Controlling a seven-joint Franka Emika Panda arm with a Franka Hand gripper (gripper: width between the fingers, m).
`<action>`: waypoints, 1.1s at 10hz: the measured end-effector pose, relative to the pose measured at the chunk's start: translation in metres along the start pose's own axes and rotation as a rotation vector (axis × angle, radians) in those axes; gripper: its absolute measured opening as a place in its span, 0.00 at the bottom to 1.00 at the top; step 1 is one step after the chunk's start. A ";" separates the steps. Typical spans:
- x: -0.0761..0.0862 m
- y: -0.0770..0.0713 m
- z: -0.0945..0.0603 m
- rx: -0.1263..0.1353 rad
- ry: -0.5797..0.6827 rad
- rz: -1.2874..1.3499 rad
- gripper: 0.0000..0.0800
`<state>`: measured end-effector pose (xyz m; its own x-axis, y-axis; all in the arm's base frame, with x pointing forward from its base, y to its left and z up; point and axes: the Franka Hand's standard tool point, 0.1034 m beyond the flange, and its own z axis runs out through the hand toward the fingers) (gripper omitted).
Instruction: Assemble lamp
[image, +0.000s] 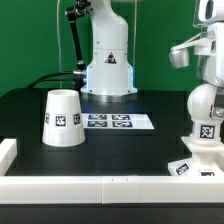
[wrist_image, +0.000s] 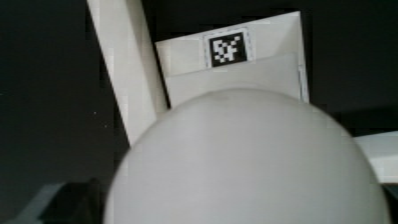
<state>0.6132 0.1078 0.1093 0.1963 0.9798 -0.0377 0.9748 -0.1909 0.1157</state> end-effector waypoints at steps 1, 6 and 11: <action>0.000 0.000 0.000 0.000 0.000 0.000 0.72; 0.002 -0.001 0.000 -0.007 0.010 0.308 0.72; -0.002 0.001 0.000 -0.006 0.014 0.733 0.72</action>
Offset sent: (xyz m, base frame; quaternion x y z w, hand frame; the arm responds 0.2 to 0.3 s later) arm 0.0000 0.0000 0.0000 0.0000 0.0000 0.0000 1.0000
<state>0.6142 0.1058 0.1100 0.7967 0.6010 0.0642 0.5928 -0.7976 0.1113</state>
